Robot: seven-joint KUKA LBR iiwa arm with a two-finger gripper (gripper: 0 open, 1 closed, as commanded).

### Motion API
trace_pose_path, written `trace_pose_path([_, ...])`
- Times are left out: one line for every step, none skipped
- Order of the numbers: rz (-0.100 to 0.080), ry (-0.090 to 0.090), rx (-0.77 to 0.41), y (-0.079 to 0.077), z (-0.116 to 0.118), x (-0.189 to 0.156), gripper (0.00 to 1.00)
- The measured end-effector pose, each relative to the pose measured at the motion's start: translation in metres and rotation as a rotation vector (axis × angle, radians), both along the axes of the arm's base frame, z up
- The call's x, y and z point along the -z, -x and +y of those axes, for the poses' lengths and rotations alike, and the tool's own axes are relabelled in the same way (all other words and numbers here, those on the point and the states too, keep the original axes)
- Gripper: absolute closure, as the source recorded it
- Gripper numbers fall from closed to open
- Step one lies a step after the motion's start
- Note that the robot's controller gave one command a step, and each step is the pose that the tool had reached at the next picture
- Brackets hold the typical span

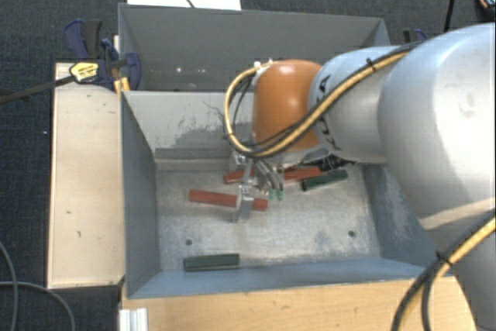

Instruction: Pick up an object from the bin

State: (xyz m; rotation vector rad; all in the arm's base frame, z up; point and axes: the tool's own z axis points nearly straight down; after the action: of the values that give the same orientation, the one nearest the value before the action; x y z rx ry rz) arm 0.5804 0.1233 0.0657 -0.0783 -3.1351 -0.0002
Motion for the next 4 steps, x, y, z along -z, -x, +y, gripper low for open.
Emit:
trace_pose_path([-0.013, -0.002, -0.108, 0.004, 0.025, -0.036, 0.0])
trace_pose_path([-0.015, -0.002, -0.182, 0.002, 0.018, -0.042, 0.0])
trace_pose_path([-0.005, -0.001, -0.093, 0.006, 0.014, -0.004, 0.0])
trace_pose_path([-0.007, -0.001, -0.091, 0.005, 0.014, -0.004, 0.0])
